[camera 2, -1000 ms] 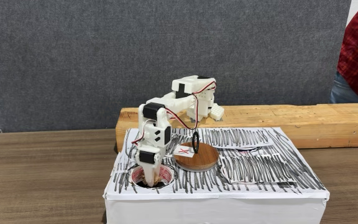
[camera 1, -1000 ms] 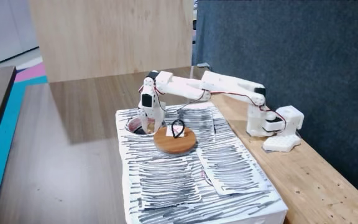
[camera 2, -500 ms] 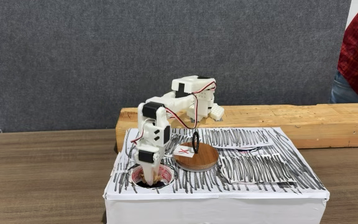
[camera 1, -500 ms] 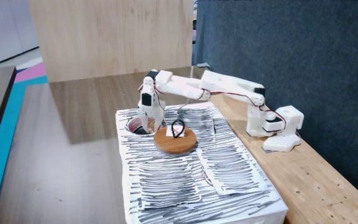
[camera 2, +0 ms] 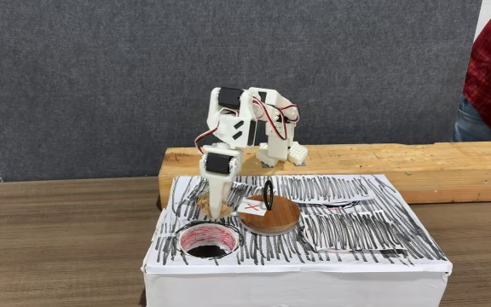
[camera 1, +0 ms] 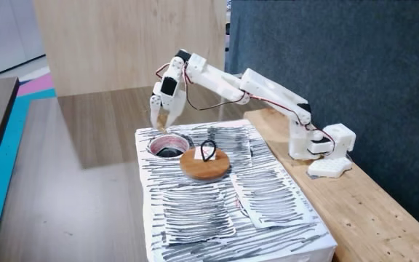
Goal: Pick the brown debris from the hole.
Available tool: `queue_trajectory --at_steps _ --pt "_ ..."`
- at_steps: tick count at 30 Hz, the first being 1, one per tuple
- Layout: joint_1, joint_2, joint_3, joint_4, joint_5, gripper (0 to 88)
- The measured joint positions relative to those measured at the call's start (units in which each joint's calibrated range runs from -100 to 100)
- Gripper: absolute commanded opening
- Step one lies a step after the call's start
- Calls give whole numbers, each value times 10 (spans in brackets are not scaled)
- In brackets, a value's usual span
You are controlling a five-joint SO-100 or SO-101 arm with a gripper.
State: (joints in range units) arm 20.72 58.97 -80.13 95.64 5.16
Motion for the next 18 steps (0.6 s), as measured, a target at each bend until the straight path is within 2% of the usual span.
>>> queue_trajectory --at_steps 9,18 --pt "-93 0 0 31 2 14" --pt "-119 0 0 31 0 14"
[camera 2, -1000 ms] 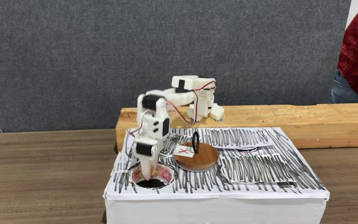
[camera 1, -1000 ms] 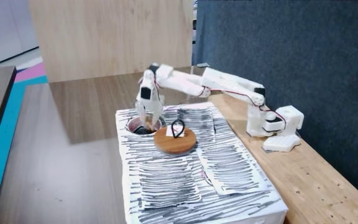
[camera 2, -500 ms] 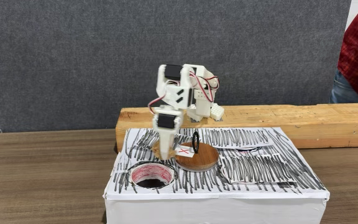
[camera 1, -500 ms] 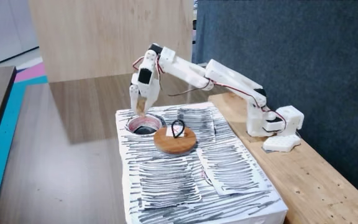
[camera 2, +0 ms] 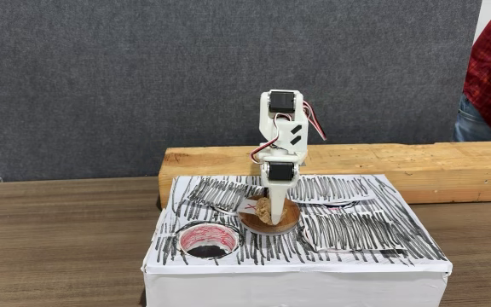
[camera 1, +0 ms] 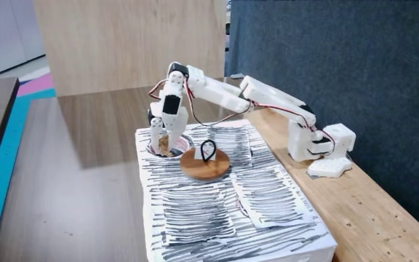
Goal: Pick the brown debris from the hole.
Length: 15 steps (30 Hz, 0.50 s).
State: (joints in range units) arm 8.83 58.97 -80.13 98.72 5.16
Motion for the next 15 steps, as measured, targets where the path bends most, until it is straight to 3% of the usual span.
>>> queue_trajectory --at_steps 10,15 --pt "-7 0 0 1 -4 16" --pt "-7 0 0 1 -16 88"
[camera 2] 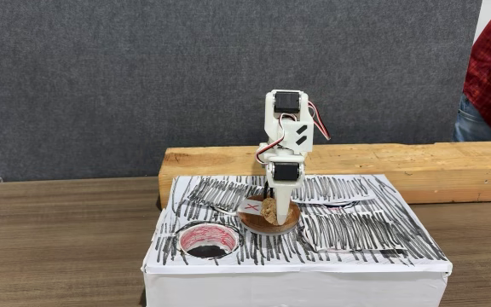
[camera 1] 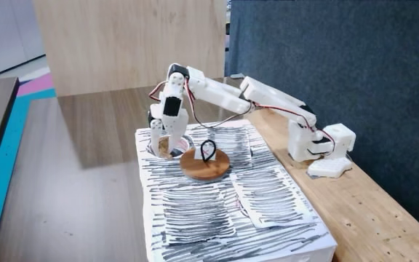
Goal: Pick the brown debris from the hole.
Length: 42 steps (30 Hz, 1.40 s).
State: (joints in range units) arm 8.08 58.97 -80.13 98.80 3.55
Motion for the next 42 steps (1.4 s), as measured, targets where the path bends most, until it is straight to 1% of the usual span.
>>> queue_trajectory --at_steps 5,9,42 --pt "-1 0 0 0 -1 197" --pt "-1 0 0 0 -1 234" --pt "-1 0 0 0 -1 229"
